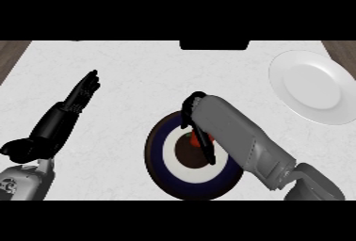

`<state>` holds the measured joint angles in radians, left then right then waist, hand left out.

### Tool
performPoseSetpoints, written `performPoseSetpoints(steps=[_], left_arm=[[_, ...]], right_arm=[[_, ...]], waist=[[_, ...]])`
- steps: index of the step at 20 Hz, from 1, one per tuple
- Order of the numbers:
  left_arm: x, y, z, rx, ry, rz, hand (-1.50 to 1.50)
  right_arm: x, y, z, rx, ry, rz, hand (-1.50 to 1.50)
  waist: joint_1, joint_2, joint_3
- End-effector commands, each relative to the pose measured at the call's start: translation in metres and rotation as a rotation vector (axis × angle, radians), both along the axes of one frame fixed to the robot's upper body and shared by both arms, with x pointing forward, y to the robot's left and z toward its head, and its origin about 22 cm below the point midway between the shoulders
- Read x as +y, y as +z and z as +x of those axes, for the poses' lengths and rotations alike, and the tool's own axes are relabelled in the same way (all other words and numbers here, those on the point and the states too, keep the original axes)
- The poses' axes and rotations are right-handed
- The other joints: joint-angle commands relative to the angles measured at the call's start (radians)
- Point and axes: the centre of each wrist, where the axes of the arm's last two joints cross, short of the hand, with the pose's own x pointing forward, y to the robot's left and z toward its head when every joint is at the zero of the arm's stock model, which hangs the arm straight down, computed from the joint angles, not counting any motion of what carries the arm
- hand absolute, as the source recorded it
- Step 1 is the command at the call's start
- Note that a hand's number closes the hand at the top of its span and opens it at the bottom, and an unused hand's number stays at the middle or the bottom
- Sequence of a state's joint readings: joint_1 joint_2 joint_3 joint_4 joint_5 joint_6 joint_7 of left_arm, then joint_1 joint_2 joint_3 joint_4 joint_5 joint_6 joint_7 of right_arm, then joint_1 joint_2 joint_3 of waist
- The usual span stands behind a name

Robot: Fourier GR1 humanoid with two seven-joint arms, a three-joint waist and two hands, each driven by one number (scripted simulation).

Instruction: Pick the bell pepper from the plate and place it in the plate

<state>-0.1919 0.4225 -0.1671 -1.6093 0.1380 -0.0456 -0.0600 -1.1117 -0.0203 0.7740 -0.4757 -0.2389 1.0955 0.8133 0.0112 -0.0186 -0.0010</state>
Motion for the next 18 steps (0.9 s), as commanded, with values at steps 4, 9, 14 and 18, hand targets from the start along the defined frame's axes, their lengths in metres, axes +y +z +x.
performPoseSetpoints(steps=[4,9,14,18], left_arm=[[-0.002,0.001,0.005,0.008,0.008,0.007,0.0],[0.013,0.0,-0.004,0.007,0.008,0.005,0.0],[-0.008,0.001,-0.01,-0.017,0.003,0.005,0.0],[0.011,0.005,0.0,0.001,0.018,-0.006,0.0]], right_arm=[[0.0,-0.049,-0.036,0.097,0.085,-0.075,-1.5],[0.005,-0.044,-0.041,0.128,0.15,-0.023,1.5],[0.004,-0.032,-0.043,0.045,0.156,0.077,1.5],[0.003,-0.038,-0.062,-0.192,0.061,0.068,1.5]], waist=[[-0.012,0.015,0.001],[-0.011,0.015,0.0],[0.001,0.02,0.001],[-0.009,0.019,0.002]])
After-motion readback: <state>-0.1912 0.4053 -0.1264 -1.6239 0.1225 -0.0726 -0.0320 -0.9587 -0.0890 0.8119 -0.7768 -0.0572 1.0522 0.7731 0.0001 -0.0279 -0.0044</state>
